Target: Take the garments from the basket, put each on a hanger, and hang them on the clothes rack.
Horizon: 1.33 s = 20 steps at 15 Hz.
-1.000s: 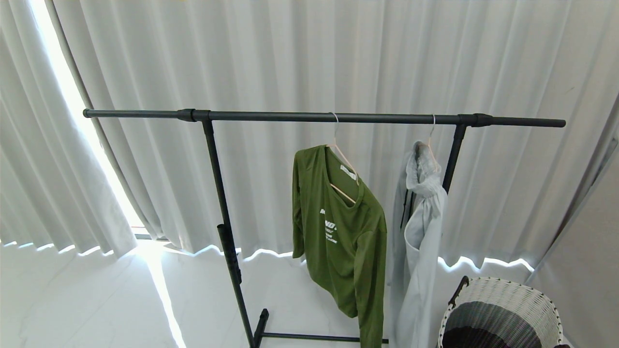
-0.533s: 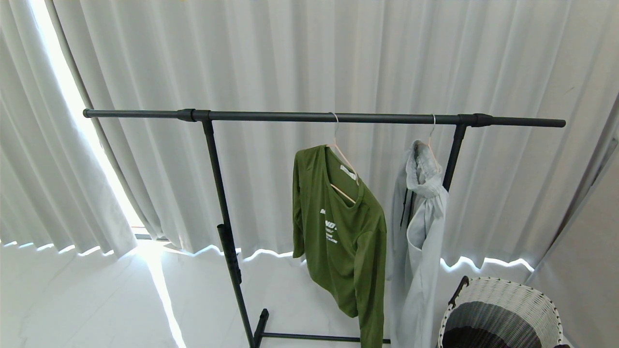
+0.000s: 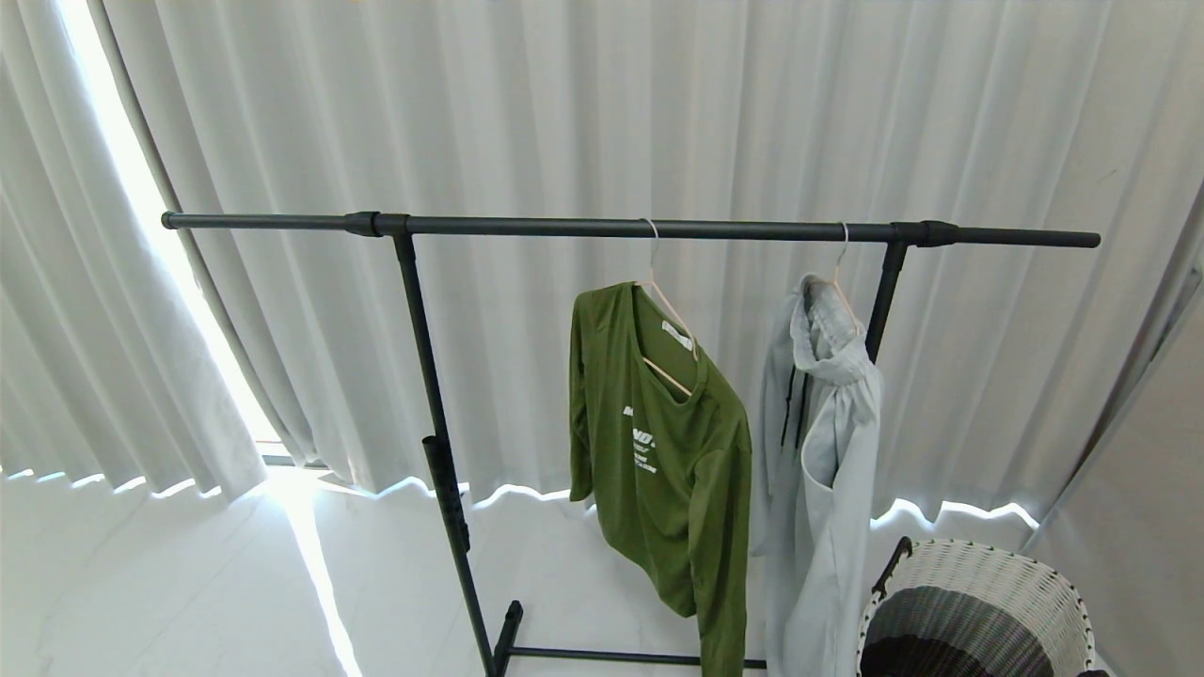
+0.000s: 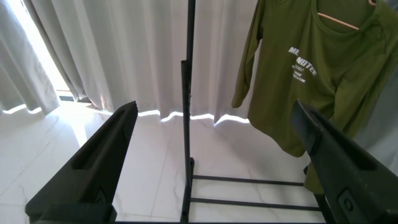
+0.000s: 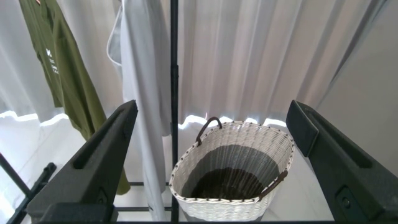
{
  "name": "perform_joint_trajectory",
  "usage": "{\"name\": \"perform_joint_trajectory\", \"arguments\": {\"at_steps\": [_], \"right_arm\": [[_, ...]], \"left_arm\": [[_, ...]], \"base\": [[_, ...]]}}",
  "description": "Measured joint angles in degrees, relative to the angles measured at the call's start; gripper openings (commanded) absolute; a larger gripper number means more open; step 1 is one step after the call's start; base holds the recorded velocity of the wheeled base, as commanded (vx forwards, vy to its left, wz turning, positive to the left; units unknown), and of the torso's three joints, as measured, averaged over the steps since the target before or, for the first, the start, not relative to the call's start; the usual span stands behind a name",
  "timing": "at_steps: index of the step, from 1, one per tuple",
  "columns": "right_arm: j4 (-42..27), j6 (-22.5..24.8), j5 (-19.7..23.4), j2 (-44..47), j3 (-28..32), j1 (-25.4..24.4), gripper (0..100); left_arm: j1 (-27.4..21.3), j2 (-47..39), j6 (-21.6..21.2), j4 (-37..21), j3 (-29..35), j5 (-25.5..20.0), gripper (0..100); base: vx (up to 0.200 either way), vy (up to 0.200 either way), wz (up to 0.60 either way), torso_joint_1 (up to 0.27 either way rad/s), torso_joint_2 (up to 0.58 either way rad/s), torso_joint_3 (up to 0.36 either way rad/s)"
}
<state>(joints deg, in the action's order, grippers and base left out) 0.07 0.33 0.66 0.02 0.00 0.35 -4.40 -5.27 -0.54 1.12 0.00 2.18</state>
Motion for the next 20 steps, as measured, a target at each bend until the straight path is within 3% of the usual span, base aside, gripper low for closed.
{"name": "perform_joint_trajectory", "arguments": {"at_steps": [20], "right_arm": [[0.00,0.00,0.00,0.00,0.00,0.00,100]], "left_arm": [[0.00,0.00,0.00,-0.01,0.00,0.00,100]], "base": [[0.000,0.000,0.00,0.000,0.00,0.000]]}}
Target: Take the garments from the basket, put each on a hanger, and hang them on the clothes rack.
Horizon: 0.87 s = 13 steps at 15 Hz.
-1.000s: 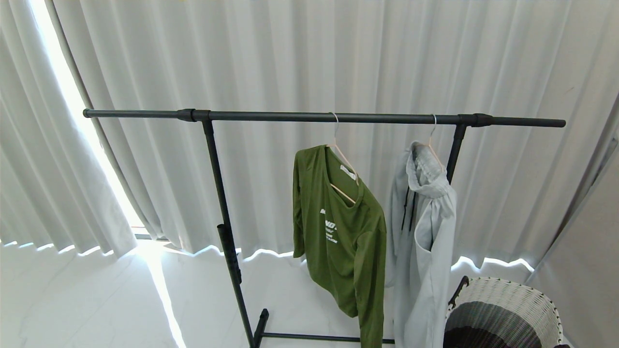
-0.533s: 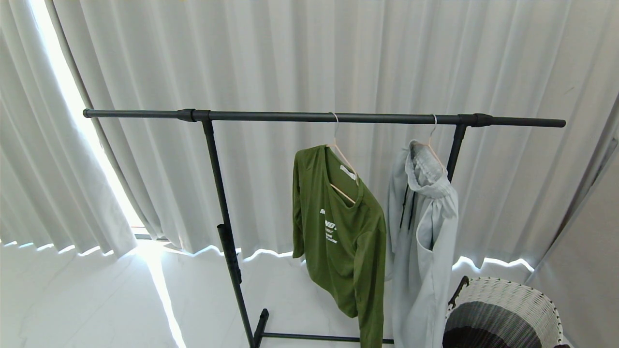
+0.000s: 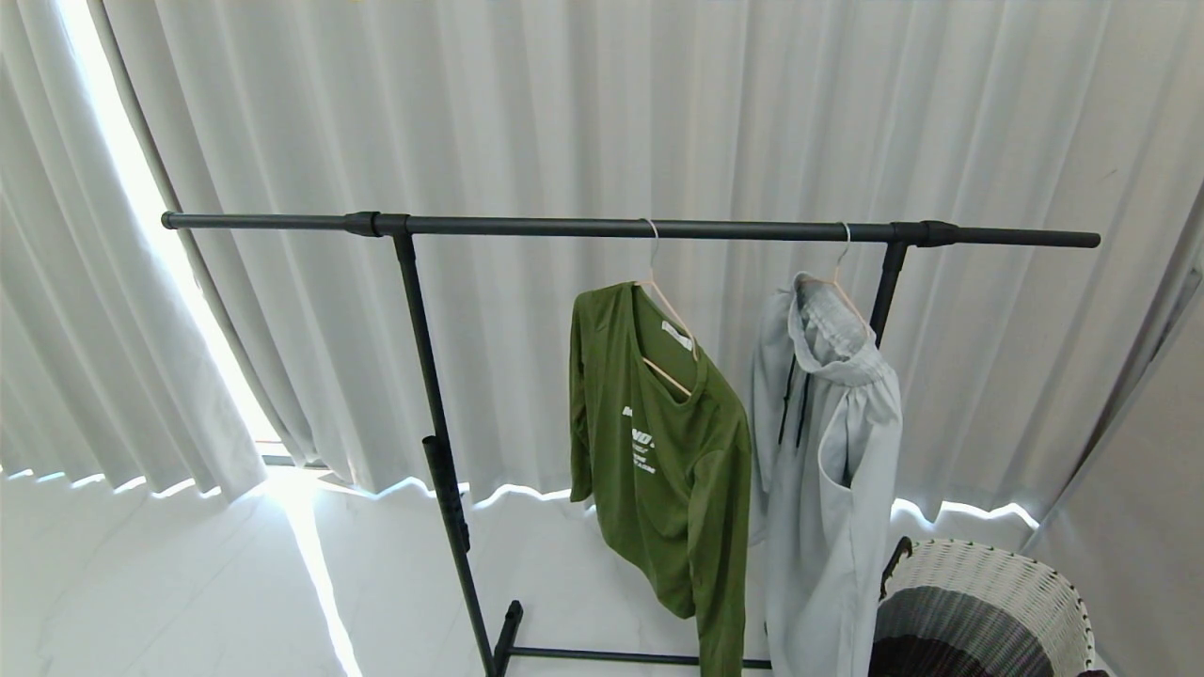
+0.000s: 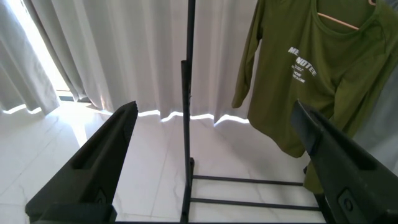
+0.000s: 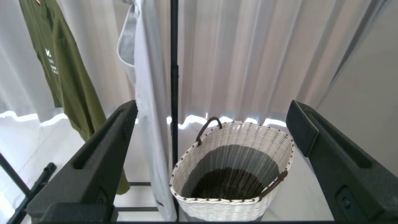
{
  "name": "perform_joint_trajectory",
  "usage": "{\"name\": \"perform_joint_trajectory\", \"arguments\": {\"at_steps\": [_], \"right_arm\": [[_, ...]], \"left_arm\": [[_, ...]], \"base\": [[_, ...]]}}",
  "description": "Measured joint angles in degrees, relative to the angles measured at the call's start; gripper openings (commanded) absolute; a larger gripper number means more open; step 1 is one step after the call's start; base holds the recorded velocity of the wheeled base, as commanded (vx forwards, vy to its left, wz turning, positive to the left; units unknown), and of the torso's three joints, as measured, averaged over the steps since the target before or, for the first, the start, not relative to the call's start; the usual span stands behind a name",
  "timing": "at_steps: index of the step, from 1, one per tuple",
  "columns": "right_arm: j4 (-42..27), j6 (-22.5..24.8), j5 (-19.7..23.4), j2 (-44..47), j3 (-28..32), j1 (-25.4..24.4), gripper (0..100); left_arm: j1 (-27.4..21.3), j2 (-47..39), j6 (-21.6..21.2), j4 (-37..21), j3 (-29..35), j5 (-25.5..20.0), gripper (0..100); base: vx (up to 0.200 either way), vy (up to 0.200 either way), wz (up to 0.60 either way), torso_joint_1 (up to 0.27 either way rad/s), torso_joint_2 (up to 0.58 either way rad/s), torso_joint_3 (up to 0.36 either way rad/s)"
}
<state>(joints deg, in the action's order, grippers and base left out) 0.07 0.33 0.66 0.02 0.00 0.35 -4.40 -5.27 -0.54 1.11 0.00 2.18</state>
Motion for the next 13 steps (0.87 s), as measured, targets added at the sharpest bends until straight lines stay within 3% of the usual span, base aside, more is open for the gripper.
{"name": "perform_joint_trajectory", "arguments": {"at_steps": [13], "right_arm": [[0.00,0.62,0.02,0.00,0.00,-0.02,100]], "left_arm": [[0.00,0.00,0.00,0.00,0.00,0.00,100]], "base": [[0.000,0.000,0.00,0.000,0.00,0.000]]}}
